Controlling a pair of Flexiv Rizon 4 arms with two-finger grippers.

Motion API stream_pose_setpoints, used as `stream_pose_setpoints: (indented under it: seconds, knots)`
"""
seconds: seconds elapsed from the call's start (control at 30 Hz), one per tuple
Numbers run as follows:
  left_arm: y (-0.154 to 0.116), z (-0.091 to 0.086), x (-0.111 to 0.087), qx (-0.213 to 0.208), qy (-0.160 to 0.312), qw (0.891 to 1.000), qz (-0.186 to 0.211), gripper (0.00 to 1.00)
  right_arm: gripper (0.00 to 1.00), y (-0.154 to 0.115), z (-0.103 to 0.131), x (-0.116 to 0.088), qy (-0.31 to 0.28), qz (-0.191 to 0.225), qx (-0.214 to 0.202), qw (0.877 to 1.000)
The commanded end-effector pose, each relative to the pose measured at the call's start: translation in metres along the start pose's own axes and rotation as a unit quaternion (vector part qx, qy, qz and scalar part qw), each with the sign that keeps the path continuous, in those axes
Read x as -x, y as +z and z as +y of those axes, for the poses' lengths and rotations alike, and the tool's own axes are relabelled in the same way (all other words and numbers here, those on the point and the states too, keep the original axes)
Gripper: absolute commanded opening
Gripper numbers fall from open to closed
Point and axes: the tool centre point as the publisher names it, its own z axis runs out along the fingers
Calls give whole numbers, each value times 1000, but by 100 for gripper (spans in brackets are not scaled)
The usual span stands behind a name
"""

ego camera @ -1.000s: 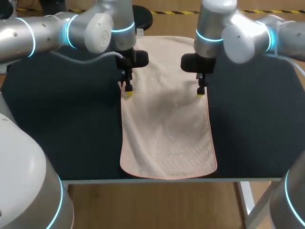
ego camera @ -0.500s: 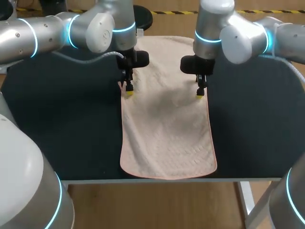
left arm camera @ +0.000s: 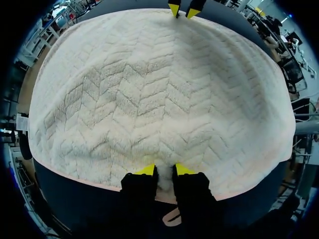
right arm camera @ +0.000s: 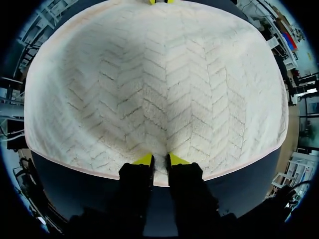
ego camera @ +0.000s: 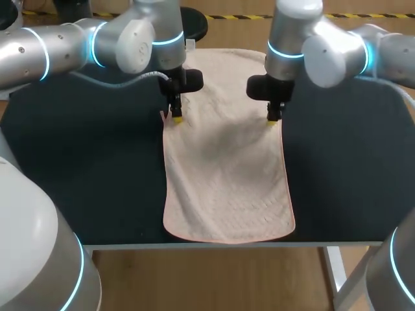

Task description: Fold the towel

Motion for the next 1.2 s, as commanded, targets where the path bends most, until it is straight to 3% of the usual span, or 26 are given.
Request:
stream_pose_setpoints:
  seconds: [0.03, 0.33, 0.53, 0.7, 1.2]
  knots:
    - [-10, 4, -10, -4, 1, 1000, -9, 0, 0, -7, -6, -5, -1, -4, 4, 1000]
    - [-22, 2, -13, -14, 5, 1000, -22, 0, 0, -17, -7, -7, -7, -11, 14, 1000]
    - [-48, 1, -12, -21, 13, 998, -50, 0, 0, -35, -3, -5, -13, -30, 25, 999]
    - [-79, -1, -10, -20, 18, 997, -72, 0, 0, -68, -1, 0, -29, -67, 35, 997]
    - [-204, 6, -3, -27, 43, 975, -217, 0, 0, -187, 1, 19, -89, -186, 73, 976]
